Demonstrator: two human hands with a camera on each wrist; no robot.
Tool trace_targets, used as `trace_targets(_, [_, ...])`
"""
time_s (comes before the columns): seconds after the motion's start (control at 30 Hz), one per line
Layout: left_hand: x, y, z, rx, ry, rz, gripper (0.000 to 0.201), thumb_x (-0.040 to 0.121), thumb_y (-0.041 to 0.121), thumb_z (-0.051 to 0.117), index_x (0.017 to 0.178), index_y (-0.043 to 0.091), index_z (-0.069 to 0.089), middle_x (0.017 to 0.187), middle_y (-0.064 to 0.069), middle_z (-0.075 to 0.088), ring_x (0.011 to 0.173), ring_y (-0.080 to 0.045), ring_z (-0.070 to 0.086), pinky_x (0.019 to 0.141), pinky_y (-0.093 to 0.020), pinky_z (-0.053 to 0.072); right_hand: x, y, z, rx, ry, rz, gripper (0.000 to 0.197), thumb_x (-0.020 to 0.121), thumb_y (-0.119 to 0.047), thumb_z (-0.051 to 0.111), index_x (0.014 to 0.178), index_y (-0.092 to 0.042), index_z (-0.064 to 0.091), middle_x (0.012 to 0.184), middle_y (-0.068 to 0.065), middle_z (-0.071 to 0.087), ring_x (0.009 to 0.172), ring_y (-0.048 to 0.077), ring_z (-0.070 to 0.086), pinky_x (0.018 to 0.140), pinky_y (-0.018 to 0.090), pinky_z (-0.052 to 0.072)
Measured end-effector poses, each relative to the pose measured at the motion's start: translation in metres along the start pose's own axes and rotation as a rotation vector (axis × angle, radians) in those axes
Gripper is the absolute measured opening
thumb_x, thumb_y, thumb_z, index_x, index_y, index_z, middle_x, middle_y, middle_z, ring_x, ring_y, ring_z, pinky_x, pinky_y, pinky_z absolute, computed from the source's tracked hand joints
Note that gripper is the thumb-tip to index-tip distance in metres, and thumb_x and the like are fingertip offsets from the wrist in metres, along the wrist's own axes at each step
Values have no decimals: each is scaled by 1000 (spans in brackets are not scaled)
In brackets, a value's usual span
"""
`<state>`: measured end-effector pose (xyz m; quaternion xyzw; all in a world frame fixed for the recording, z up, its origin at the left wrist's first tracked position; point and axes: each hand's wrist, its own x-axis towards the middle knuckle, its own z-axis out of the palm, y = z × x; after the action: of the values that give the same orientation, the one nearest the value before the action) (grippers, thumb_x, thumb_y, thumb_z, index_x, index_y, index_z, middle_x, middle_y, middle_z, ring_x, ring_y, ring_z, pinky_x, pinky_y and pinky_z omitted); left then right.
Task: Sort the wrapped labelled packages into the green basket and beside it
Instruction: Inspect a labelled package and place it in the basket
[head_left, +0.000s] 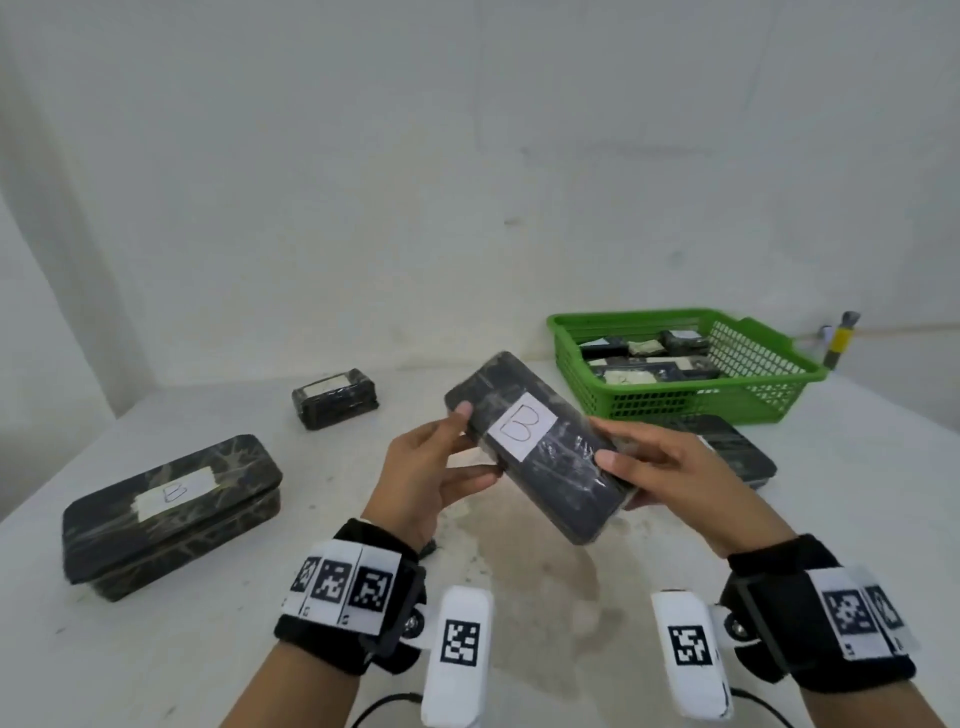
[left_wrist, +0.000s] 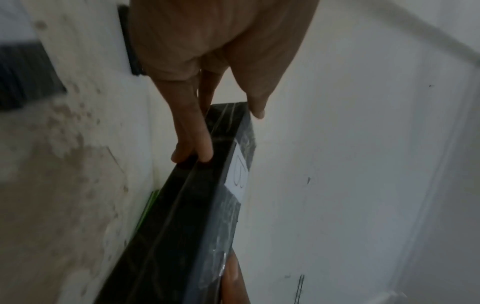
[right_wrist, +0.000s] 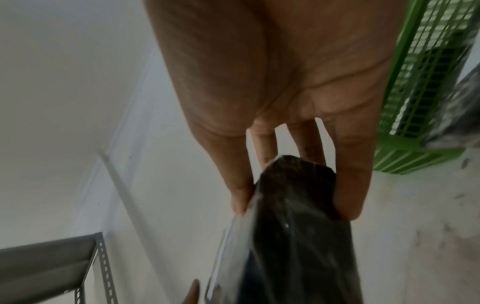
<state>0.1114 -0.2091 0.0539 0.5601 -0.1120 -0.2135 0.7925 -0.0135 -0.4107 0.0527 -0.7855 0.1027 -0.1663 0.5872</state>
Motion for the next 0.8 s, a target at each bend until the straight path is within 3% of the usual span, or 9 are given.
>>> trace_targets(0.17, [12, -36, 62, 17, -94, -79, 23, 93, 20, 65, 107, 2, 64, 107, -19, 69, 72, -31, 74, 61, -30, 61, -23, 18, -69, 48, 172, 116, 32, 88, -22, 69, 120, -23, 70, 97, 6, 77, 79, 15, 69, 63, 24, 53])
trace_targets(0.37, [20, -86, 109, 93, -49, -169, 6, 96, 10, 60, 98, 5, 63, 97, -17, 67, 70, -28, 71, 58, -30, 60, -44, 43, -156, 27, 447, 236, 27, 91, -16, 67, 117, -11, 71, 95, 12, 74, 72, 21, 61, 55, 22, 55])
trace_targets(0.53, [29, -104, 113, 138, -27, -255, 11, 98, 10, 54, 96, 5, 64, 94, -13, 68, 74, -25, 69, 52, -23, 58, -45, 58, -206, 15, 511, 303, 23, 93, -14, 64, 115, -10, 69, 100, 8, 69, 78, 15, 63, 63, 26, 58])
trace_targets(0.63, [32, -105, 106, 117, -9, -297, 12, 98, 11, 54, 96, 4, 63, 96, -14, 67, 78, -27, 69, 50, -23, 56, -37, 68, -223, 8, 524, 347, 25, 93, -14, 65, 116, -6, 68, 104, 11, 68, 80, 17, 63, 75, 36, 58])
trace_targets(0.7, [33, -106, 103, 92, -3, -299, 12, 97, 11, 54, 96, 2, 62, 95, -15, 66, 75, -26, 71, 50, -23, 57, -30, 77, -229, 7, 521, 382, 26, 93, -14, 65, 117, -4, 68, 101, 13, 68, 80, 19, 63, 84, 43, 56])
trace_targets(0.8, [32, -108, 100, 89, -15, -297, 14, 98, 10, 52, 96, 1, 62, 93, -16, 66, 65, -20, 73, 53, -23, 58, -20, 87, -232, 6, 505, 421, 25, 94, -13, 64, 116, -2, 68, 95, 10, 66, 76, 17, 61, 85, 43, 54])
